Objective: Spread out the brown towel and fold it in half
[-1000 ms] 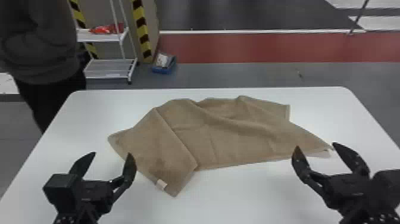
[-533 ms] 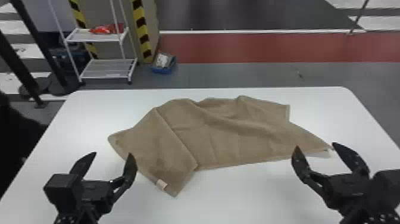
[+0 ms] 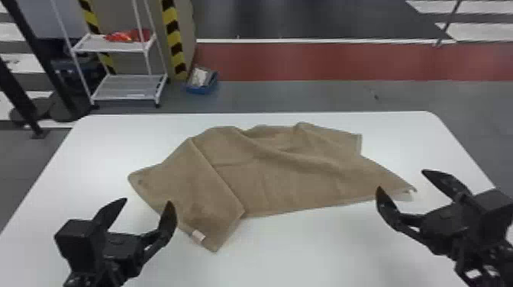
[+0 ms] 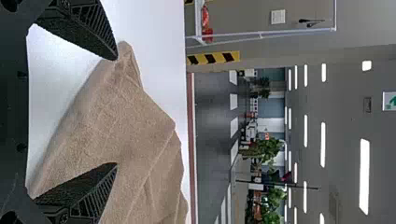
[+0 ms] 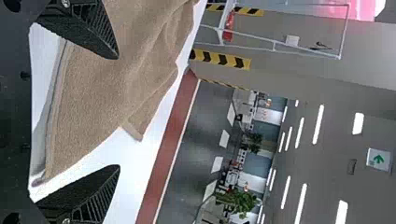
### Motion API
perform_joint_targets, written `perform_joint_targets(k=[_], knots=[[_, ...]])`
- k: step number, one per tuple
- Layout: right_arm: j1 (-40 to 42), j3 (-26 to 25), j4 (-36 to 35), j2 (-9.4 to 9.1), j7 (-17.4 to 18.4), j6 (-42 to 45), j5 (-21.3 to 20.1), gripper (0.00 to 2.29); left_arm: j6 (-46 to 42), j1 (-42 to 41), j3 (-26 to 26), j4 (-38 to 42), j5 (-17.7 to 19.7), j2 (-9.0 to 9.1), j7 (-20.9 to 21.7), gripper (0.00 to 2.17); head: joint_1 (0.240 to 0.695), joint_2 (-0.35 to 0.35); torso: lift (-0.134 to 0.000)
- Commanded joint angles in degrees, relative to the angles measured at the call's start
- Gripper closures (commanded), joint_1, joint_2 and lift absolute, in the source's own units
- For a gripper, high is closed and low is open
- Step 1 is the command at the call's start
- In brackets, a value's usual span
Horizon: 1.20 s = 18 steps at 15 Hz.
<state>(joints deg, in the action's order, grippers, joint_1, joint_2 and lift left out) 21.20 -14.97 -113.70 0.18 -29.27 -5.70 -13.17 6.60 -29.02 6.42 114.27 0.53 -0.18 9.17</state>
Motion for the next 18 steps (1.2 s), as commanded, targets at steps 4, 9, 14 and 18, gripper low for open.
perform_joint_targets(k=[4, 9, 14, 18], knots=[[-6.3, -4.1, 0.0, 2.90, -14.2, -2.9, -12.6, 0.07, 5.0, 0.2, -3.9, 2.0, -0.2, 0.32, 4.6, 0.07, 0.695, -0.062, -0.123], [-12.5, -5.2, 8.8, 11.78, -22.3, -3.0, -18.1, 0.07, 12.5, -1.4, -6.2, 6.0, -1.6, 0.32, 8.8, 0.08, 0.695, -0.176, -0.123], [-17.5, -0.8, 13.8, 15.47, -27.2, -5.3, -24.4, 0.12, 25.0, -3.1, -5.7, 14.1, -6.2, 0.32, 16.1, 0.08, 0.695, -0.245, -0.123], [-21.3, 1.4, 18.5, 16.35, -27.2, -7.3, -26.0, 0.27, 28.2, -3.7, -6.1, 16.0, -7.4, 0.32, 17.4, 0.09, 0.695, -0.255, -0.123]])
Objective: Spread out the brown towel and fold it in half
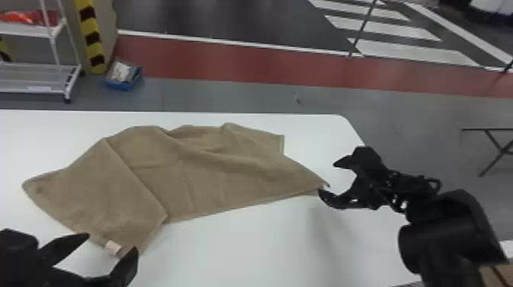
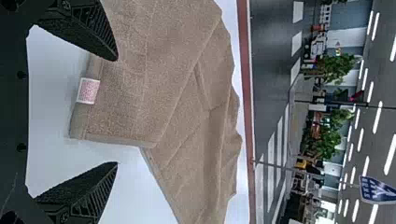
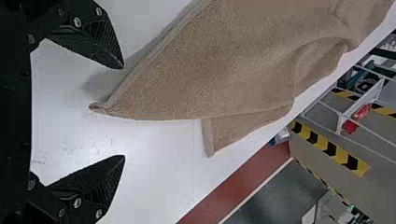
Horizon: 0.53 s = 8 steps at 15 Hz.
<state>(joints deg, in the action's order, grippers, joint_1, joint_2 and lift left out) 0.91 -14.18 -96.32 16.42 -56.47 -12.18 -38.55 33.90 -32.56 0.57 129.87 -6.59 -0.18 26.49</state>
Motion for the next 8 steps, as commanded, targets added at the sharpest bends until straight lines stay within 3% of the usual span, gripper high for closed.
perform_joint_targets(k=[1, 5, 8], knots=[[-1.6, 1.3, 1.7, 0.19, -0.4, -1.3, -1.7, 0.28, 2.3, -0.1, -0.3, 0.8, -0.4, 0.32, 0.1, 0.09, 0.695, -0.256, -0.123], [-3.8, 3.5, 5.0, 1.07, -1.5, -1.7, -3.8, 0.35, 4.2, -0.1, -0.7, 1.5, -1.1, 0.32, 0.3, 0.09, 0.695, -0.260, -0.123], [-5.0, 4.1, 6.5, 1.25, -1.9, -1.7, -4.8, 0.56, 6.3, -0.1, -1.2, 2.5, -1.5, 0.32, 0.4, 0.09, 0.695, -0.259, -0.123]])
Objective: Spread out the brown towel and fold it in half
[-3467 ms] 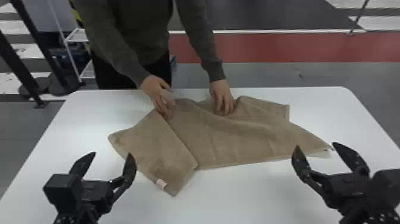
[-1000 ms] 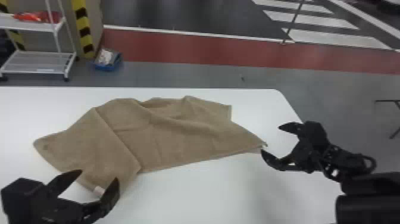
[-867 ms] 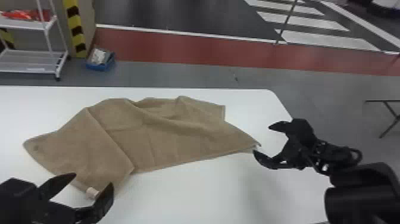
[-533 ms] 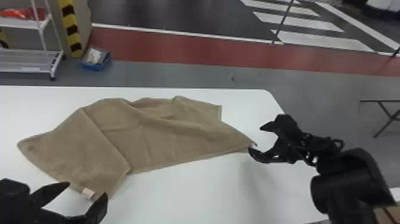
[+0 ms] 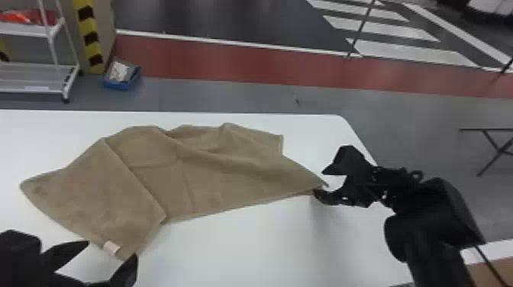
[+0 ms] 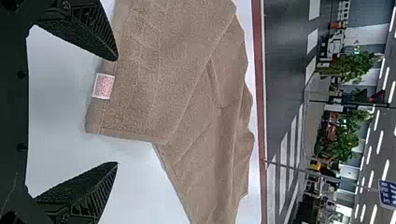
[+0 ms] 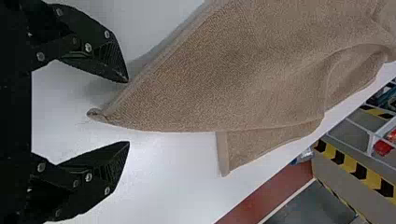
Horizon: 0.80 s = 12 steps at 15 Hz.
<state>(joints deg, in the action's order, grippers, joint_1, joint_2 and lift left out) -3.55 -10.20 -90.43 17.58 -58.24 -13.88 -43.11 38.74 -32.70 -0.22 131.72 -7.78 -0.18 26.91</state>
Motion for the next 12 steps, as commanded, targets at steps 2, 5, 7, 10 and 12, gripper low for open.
perform_joint_targets(k=[2, 5, 7, 10, 12], knots=[[-0.7, -0.1, 1.0, 0.26, -0.5, 0.6, -0.2, 0.59, 2.9, 0.2, -2.2, 1.2, -1.4, 0.32, 0.0, 0.09, 0.695, -0.260, -0.123], [-0.9, -0.3, 2.2, 0.09, -0.3, 0.7, -0.3, 0.59, 3.9, 1.1, -5.8, 1.3, -4.5, 0.32, -0.3, 0.09, 0.695, -0.281, -0.123], [-0.9, -0.4, 3.1, 0.00, -0.5, 0.7, -0.9, 0.82, 5.7, 1.8, -7.0, 1.5, -4.8, 0.32, -0.6, 0.09, 0.695, -0.295, -0.123], [-0.1, -1.3, 3.8, -0.88, 0.9, 2.5, -0.8, 0.83, 6.6, 2.2, -9.1, 2.2, -7.5, 0.32, -1.2, 0.10, 0.695, -0.318, -0.123], [0.6, -2.2, 3.8, -2.37, 1.8, 3.7, -0.3, 0.83, 6.4, 2.9, -10.7, 1.3, -8.7, 0.32, -3.2, 0.10, 0.695, -0.325, -0.123]])
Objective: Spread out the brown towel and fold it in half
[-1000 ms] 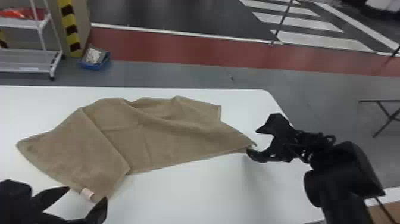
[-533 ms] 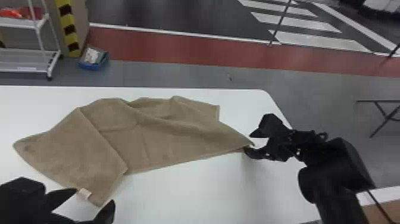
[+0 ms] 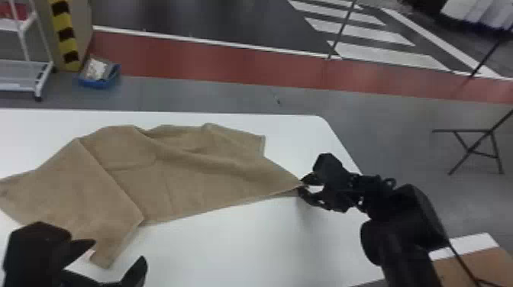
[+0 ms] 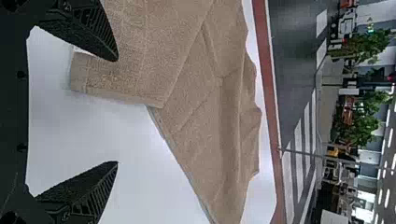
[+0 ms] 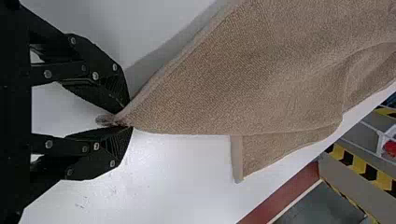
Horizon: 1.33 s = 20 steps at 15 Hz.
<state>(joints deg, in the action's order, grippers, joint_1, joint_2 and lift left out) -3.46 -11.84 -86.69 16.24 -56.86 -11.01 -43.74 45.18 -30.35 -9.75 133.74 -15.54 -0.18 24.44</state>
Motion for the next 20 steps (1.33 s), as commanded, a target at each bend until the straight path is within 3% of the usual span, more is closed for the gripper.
perform_joint_targets(k=[1, 2, 7, 12, 14, 18, 20], knots=[[0.6, -1.1, 0.0, -1.91, 0.5, 0.9, 0.1, 0.96, 0.0, 1.0, -1.3, -1.1, -1.0, 0.32, -1.2, 0.10, 0.695, -0.324, -0.123], [0.6, -1.3, 0.4, -2.44, 1.0, 1.0, 0.2, 1.12, 0.0, 1.6, -1.5, -1.8, -1.1, 0.32, -1.8, 0.12, 0.695, -0.322, -0.123], [1.3, -2.2, -1.7, -4.90, 1.4, 0.9, 0.5, 1.15, -0.2, 3.9, -1.5, -5.5, -3.6, 0.32, -3.1, 0.18, 0.695, -0.303, -0.123], [4.0, -4.4, -9.2, -4.19, -1.0, -1.1, 2.8, 1.15, 0.0, 3.8, 1.6, -6.8, -5.3, 0.32, -3.1, 0.22, 0.695, -0.260, -0.123], [5.0, -5.0, -11.7, -4.19, -1.5, -2.5, 3.8, 1.15, 0.5, 3.9, 1.5, -7.0, -5.7, 0.32, -2.6, 0.35, 0.695, -0.252, -0.123], [6.0, -5.3, -13.9, -4.28, -1.9, -3.9, 4.3, 1.15, 0.8, 3.6, -0.1, -6.7, -5.9, 0.32, -2.0, 0.35, 0.695, -0.261, -0.123], [6.5, -5.4, -14.6, -4.46, -1.9, -4.2, 4.3, 1.15, 0.5, 3.5, -0.7, -6.5, -6.3, 0.32, -1.4, 0.52, 0.695, -0.272, -0.123]])
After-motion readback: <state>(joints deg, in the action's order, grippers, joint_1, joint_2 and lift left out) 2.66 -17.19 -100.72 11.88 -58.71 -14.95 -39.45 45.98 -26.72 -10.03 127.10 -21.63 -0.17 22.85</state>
